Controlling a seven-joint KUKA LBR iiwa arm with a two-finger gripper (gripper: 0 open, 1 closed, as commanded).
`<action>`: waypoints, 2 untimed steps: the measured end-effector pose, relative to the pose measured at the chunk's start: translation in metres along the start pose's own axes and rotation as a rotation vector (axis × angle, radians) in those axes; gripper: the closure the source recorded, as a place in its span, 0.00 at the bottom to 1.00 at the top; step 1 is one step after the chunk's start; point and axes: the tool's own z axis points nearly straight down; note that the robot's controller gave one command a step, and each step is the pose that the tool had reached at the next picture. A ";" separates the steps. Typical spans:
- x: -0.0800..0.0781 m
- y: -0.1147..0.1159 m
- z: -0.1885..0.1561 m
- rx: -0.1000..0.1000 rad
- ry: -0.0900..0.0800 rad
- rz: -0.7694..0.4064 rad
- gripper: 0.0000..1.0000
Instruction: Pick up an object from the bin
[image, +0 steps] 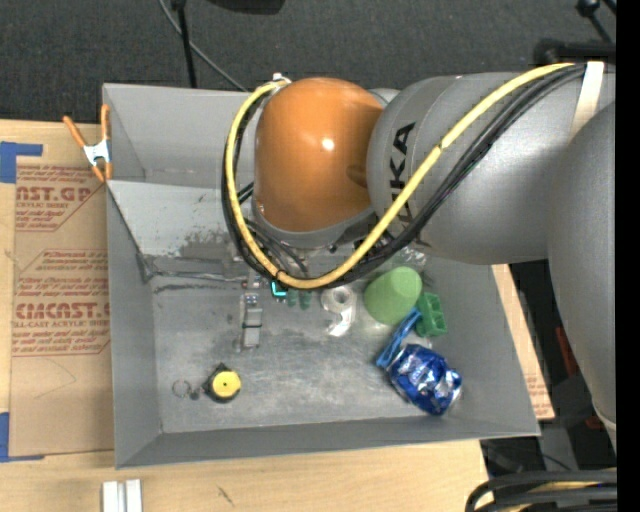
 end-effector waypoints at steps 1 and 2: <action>0.057 0.002 0.165 -0.001 -0.013 -0.255 0.00; 0.039 -0.020 0.134 0.002 -0.009 -0.600 0.00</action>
Offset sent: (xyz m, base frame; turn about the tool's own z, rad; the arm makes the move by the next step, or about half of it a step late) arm -0.0592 0.0017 -0.1641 -0.2558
